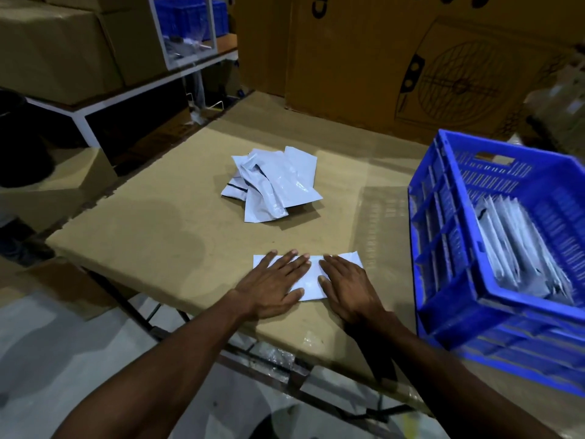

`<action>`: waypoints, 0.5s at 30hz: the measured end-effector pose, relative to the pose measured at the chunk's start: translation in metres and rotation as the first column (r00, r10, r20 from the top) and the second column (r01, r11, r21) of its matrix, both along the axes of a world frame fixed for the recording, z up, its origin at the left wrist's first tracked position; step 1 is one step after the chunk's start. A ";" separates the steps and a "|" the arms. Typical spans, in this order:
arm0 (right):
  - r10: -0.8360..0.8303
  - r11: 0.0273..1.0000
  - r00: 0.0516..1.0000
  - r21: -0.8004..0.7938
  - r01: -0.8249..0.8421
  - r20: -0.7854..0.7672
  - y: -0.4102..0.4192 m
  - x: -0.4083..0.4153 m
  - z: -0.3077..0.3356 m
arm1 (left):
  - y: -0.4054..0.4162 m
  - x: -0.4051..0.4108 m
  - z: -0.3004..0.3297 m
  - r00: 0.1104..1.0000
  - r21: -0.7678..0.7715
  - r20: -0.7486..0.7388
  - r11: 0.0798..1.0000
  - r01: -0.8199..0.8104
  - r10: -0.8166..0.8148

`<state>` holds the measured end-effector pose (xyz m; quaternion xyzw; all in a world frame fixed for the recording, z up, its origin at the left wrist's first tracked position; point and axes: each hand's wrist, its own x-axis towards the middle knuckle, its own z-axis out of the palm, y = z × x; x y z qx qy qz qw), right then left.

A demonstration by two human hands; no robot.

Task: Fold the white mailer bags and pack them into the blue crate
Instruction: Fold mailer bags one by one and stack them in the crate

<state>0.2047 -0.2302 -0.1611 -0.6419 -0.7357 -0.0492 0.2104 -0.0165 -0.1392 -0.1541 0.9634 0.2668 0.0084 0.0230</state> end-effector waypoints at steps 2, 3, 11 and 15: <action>0.001 1.000 0.999 0.029 0.000 -0.036 0.002 0.000 0.002 | -0.002 0.003 0.004 1.000 -0.028 -0.008 0.999 -0.022 0.022; 0.004 0.999 0.999 0.041 -0.002 -0.051 0.005 0.001 0.006 | -0.003 0.006 0.008 0.999 -0.052 -0.018 0.998 -0.044 0.043; 0.058 0.998 0.997 -0.021 -0.059 -0.047 0.011 0.011 -0.003 | -0.028 0.065 0.013 0.957 -0.235 0.148 0.948 -0.213 0.251; -0.030 0.999 0.999 -0.012 0.030 0.034 0.006 0.006 -0.007 | -0.034 0.063 -0.005 0.949 -0.135 0.146 0.956 -0.262 0.281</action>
